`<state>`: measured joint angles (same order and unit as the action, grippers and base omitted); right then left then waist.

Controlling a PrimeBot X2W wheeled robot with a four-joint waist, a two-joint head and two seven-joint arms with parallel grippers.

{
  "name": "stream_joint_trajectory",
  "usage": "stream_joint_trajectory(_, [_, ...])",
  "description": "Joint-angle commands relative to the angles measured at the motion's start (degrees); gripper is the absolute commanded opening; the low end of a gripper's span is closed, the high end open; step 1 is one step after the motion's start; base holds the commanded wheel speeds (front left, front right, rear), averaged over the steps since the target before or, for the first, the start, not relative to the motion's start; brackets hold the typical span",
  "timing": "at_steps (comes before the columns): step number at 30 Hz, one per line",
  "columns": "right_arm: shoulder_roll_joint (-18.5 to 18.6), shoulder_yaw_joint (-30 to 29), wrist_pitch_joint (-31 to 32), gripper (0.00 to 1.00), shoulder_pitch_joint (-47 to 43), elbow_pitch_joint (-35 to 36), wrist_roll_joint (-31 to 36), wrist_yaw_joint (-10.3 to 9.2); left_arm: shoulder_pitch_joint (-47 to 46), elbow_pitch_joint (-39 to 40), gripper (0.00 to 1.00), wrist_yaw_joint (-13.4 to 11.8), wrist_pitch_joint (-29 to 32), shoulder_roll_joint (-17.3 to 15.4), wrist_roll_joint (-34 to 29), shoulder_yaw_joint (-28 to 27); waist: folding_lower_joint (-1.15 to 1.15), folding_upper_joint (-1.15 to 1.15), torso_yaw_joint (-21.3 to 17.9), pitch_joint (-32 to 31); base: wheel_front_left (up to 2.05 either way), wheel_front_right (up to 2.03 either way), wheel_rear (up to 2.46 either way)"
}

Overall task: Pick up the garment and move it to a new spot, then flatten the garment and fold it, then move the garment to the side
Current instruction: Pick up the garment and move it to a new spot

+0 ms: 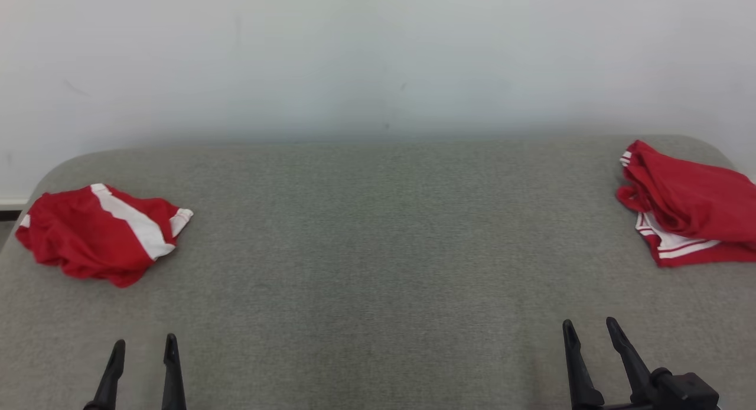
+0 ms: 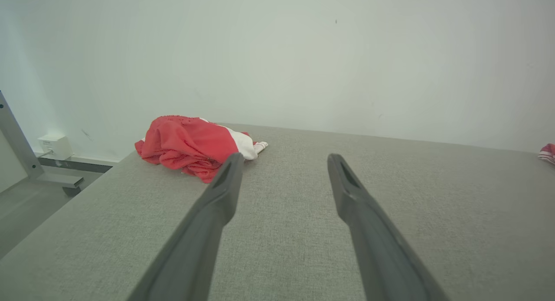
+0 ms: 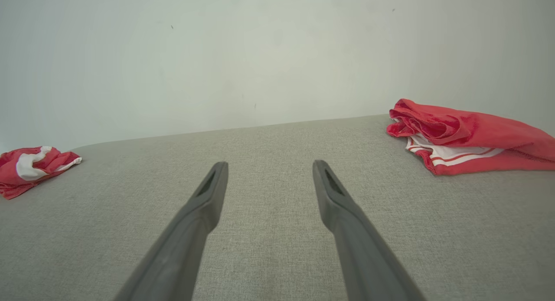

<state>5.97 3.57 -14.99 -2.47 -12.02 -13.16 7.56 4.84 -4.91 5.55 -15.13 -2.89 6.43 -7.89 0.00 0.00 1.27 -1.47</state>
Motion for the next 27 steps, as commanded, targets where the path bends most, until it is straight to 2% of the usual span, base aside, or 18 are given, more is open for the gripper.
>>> stream_joint_trajectory(1, [-0.3, -0.2, -0.2, 1.0, -0.5, -0.1, -0.3, -0.17, -0.8, -0.3, 1.0, -0.1, 0.0, -0.1, -0.5, -0.4, 0.0, 0.0, 2.2, 0.2, 0.0, 0.0, 0.0])
stream_joint_trajectory(15, [-0.5, 0.1, -0.2, 1.0, 0.3, -0.4, 0.0, -0.17, -3.7, -1.4, 1.0, -0.3, 0.0, -0.1, -0.4, -2.5, 0.0, 0.0, 18.2, 2.8, 0.0, 0.0, 0.0])
stream_joint_trajectory(22, [-0.3, 0.2, -0.2, 1.0, 1.1, -0.9, -0.1, -0.17, -3.5, -1.8, 1.0, -0.4, 0.0, 0.0, 0.0, -3.4, 0.0, 0.0, 24.0, 3.0, 0.0, 0.0, 0.0])
stream_joint_trajectory(27, [-0.3, 0.6, -0.2, 1.0, 1.4, -1.2, -0.3, -0.17, -2.6, -1.6, 1.0, -0.6, 0.0, 0.0, 0.1, -3.8, 0.0, 0.0, 26.2, 2.9, 0.0, 0.0, 0.0])
